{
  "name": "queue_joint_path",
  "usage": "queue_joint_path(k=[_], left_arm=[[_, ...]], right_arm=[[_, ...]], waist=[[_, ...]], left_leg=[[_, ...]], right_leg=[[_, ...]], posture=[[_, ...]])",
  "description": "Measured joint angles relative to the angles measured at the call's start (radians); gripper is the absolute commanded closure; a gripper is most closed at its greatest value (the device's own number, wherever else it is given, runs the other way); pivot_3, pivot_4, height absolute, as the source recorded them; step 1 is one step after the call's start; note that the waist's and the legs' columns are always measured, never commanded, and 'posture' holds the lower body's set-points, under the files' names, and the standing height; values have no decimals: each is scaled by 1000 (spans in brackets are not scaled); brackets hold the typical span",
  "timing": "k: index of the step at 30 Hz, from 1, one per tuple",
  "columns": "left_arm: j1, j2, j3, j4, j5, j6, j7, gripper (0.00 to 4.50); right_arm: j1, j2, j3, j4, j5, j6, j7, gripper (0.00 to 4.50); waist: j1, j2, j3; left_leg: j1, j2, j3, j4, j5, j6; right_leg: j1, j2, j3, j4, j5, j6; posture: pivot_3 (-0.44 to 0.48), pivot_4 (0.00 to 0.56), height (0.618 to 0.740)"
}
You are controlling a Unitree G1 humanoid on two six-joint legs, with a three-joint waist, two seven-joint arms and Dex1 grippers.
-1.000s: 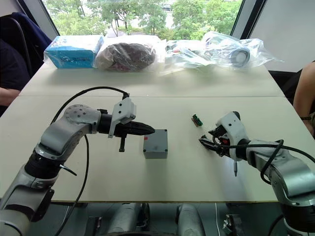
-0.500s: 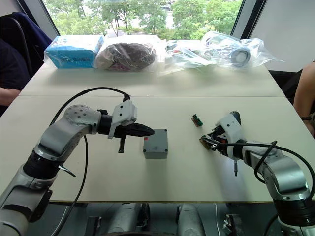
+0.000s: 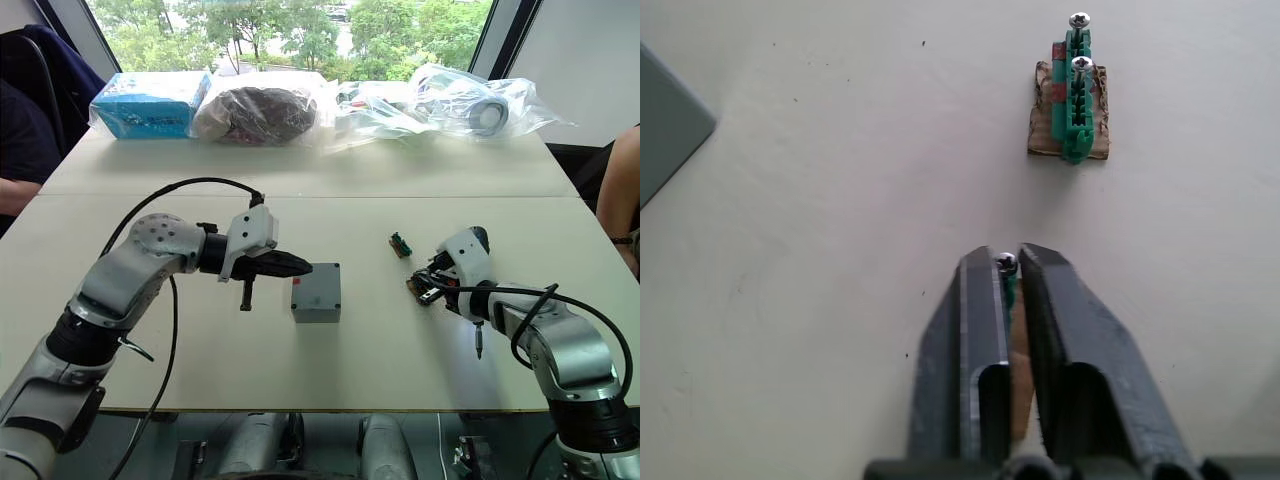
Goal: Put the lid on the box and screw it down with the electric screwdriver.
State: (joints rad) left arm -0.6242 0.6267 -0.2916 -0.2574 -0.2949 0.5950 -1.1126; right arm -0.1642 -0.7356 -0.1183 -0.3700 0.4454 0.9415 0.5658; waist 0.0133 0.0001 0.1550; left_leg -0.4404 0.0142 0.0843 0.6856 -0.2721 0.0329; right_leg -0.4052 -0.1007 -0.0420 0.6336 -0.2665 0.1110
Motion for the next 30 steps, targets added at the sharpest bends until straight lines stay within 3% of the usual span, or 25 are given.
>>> queue_joint_path(k=[11,19,23,30], left_arm=[[3,1,1,8,-1,-15,0,4500],[3,3,56,70,-37,-9,2,4500],[16,52,99,82,-71,18,-17,4500],[73,100,111,62,-87,37,-26,4500]], right_arm=[[-1,-2,-3,-13,3,1,11,4463],[-113,-57,-49,-82,63,34,44,4463],[-210,2,-17,-166,162,91,52,4463],[-229,87,110,-184,184,101,26,4463]], waist=[[0,0,0],[-1,0,0],[-4,0,0],[4,0,0]], left_leg=[[0,0,0,0,0,0],[0,0,0,0,0,0],[0,2,0,0,0,0],[-1,0,0,0,0,0]], right_leg=[[0,0,0,0,0,0],[0,0,0,0,0,0],[-1,1,0,0,0,0],[0,0,0,0,0,0]], posture=[[0,150,740],[0,150,740],[0,150,740],[0,150,740]])
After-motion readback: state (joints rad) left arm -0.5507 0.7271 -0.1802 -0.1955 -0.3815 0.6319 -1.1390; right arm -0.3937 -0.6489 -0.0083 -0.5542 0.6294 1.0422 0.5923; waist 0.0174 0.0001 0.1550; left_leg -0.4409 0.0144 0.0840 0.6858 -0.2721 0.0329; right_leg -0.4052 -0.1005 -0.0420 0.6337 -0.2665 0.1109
